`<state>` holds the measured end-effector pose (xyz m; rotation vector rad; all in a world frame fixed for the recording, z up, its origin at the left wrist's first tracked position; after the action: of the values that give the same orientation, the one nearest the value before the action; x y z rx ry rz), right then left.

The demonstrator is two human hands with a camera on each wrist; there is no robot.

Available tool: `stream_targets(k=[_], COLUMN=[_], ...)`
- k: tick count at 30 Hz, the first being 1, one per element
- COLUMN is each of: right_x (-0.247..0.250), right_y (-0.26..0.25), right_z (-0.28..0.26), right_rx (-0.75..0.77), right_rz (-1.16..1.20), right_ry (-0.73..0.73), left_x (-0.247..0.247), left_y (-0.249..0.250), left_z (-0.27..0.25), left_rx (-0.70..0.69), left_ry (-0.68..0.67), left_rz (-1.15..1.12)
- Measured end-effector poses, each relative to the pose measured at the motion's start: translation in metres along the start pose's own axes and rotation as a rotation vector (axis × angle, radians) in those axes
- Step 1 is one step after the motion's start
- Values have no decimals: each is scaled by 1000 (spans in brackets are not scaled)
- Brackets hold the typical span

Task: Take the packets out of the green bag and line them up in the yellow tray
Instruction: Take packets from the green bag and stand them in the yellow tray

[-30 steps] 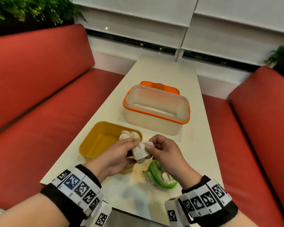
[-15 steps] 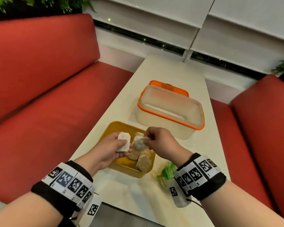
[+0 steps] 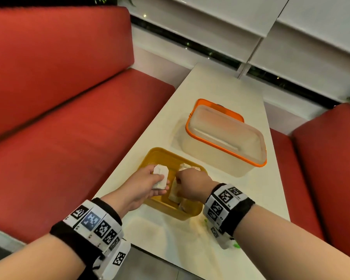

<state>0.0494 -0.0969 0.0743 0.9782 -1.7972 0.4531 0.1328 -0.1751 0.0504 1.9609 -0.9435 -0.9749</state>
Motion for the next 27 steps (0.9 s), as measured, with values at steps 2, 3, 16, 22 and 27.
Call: stream_targets(k=[2,3,16,22,27], right_x=[1,-1,-24,-5,31], right_y=[-7,-10,-12,-17,4], right_z=[1,2,7,-2,-15], right_rx=[15,17,-89,-44,-112], right_rz=[-90,-130,-240,-143,27], right_ry=[4,-5,-59,41,120], left_x=[1,1,3,1,-2], left_y=[-1,-1,-1,-1,1], left_z=[1,1,-1,0,-1], left_rx=[3,3,14,20,6], left_ry=[-7,-8,-33,-39,-53], left_rz=[-13,-16,-36,-6,75])
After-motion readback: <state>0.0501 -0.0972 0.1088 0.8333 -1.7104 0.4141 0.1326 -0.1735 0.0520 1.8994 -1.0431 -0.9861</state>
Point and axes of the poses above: each hand's wrist, its own z-axis towards the middle knuckle, its own x-axis out of the back of the hand, y = z × x, the point moved 9 cm from there along z, towards the middle knuckle, and after that the axes turned 2 degrees about -z, right-handed, at the moved point
